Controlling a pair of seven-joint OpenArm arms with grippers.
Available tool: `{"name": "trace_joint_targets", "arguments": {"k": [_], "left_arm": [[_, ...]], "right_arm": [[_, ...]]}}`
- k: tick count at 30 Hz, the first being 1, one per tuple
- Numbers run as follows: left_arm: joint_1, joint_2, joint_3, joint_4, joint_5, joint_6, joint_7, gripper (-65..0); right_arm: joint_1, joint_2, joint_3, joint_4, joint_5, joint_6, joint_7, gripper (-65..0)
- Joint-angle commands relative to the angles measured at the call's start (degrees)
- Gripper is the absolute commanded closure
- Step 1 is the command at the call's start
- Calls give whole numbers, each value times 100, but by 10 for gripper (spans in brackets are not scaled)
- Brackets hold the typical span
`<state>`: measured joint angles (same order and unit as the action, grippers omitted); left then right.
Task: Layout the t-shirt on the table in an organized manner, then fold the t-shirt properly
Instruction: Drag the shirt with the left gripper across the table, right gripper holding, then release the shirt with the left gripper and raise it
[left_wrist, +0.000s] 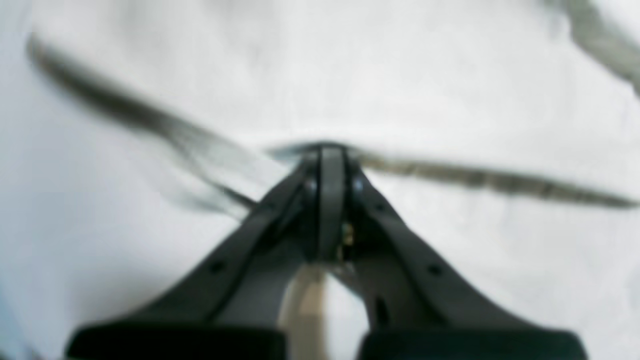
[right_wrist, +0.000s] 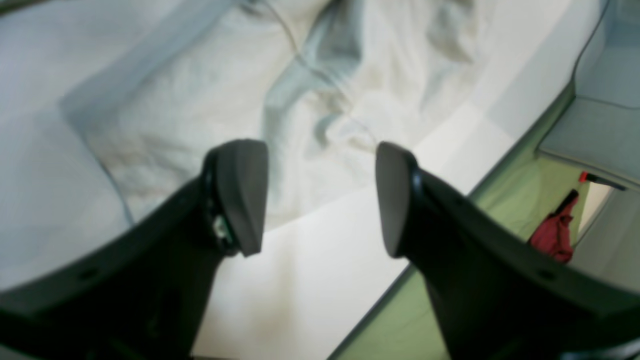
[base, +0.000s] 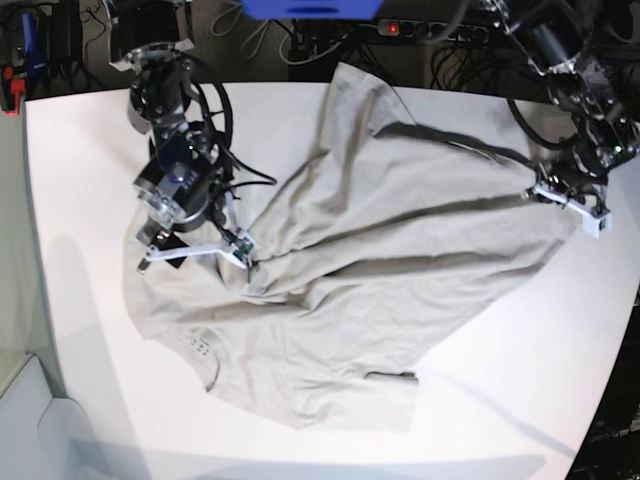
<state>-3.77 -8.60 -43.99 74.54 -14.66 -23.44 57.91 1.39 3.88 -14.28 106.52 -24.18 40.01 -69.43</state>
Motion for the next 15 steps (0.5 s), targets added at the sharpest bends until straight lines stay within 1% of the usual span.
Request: {"name": "trace_joint_targets", "arguments": {"k": [1,4,7,10,12,15], "left_arm": [[-190,-32,60,-188,283,36,95,-5],[-559,-67,69,-742,687,36,-231,-5],[-1034,-217,78,-1489,995,36,-573,-5],[-1737,-489,113,-2518,1259,36,-925,-5],[-2203,-639,245,-3186,1391,72,-1215,-5],[-2898,-850,544,-4013,1470,80,-1760,-5]], "right_arm": [[85,12,9,113,-47,-1,2,-348],[77,38,9,113,-47,-1,2,-348],[77,153,9,113,-47,-1,-7,-348],[77,179,9,113,-56,-1,-7,-348],[77,267,9,113,-56,-1,-33,-348],[77,293,9,113,-56,-1,-218,-348]]}}
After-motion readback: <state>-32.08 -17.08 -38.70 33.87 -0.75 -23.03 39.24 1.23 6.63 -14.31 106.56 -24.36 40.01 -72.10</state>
